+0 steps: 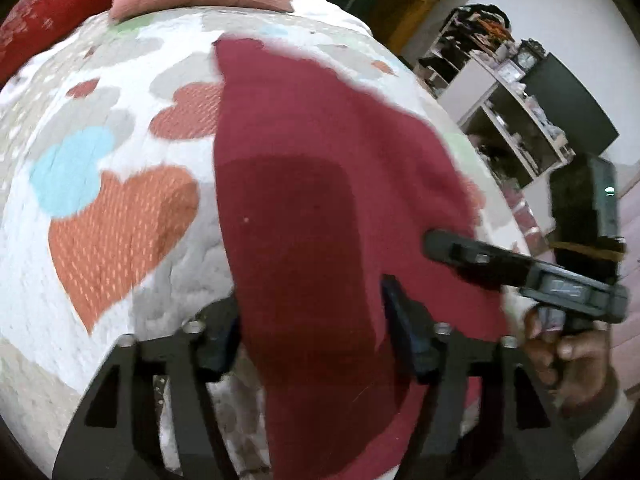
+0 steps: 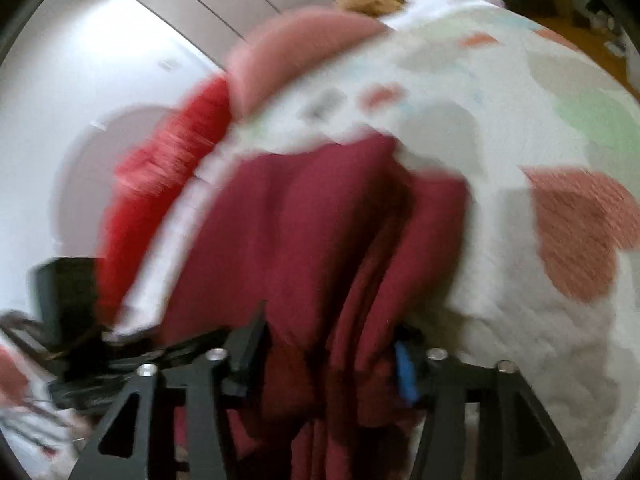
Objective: Fold small clothes
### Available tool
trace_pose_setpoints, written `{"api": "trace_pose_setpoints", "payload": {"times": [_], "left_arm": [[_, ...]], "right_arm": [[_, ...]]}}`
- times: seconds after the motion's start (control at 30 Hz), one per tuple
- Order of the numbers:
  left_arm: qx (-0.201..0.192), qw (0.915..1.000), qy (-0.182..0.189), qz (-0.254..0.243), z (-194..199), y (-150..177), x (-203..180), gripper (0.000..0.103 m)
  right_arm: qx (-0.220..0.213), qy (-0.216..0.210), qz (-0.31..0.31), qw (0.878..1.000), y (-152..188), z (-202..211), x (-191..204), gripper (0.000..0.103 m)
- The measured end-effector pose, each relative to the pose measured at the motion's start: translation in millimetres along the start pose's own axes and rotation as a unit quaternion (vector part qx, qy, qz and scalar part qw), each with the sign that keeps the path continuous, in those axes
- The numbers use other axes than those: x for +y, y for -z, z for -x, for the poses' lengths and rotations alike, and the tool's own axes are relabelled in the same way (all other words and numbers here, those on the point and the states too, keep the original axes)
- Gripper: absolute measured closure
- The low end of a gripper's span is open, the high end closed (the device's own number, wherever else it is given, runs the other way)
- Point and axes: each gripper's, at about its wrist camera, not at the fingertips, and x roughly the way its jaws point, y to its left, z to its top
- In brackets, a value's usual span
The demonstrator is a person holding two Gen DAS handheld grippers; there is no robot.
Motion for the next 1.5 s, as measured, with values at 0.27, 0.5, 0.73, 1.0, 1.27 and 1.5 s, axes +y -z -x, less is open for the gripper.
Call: {"api": "trace_pose_setpoints", "payload": {"times": [0.27,0.5,0.73,1.0,1.27,1.5], "left_arm": [[-0.051,0.9971,-0.058,-0.003,46,-1,-5,0.034],[-0.059,0.9944,-0.087,-0.001,32,-3,-12,0.034],[-0.056,0.9926,-0.107,-0.011,2,2,-13,0.030],[-0.064,0.9902,-0.124,-0.010,5,7,-17,0.030],[-0.071,0.9875,-0.141,-0.013,3,10,-24,0.027],[-0.072,0.9872,-0.142,-0.013,1,12,-23,0.023]], "right_arm": [[-0.068,0.053,0.102,0.991,16,68,52,0.056],[-0.032,0.067,0.172,0.982,31,39,88,0.072],[-0.041,0.149,0.167,0.974,25,2,57,0.085],[-0.053,0.123,0.137,0.981,34,41,64,0.082],[-0.040,0.131,0.124,0.983,56,36,56,0.079],[-0.040,0.108,0.090,0.989,57,35,40,0.076]]}}
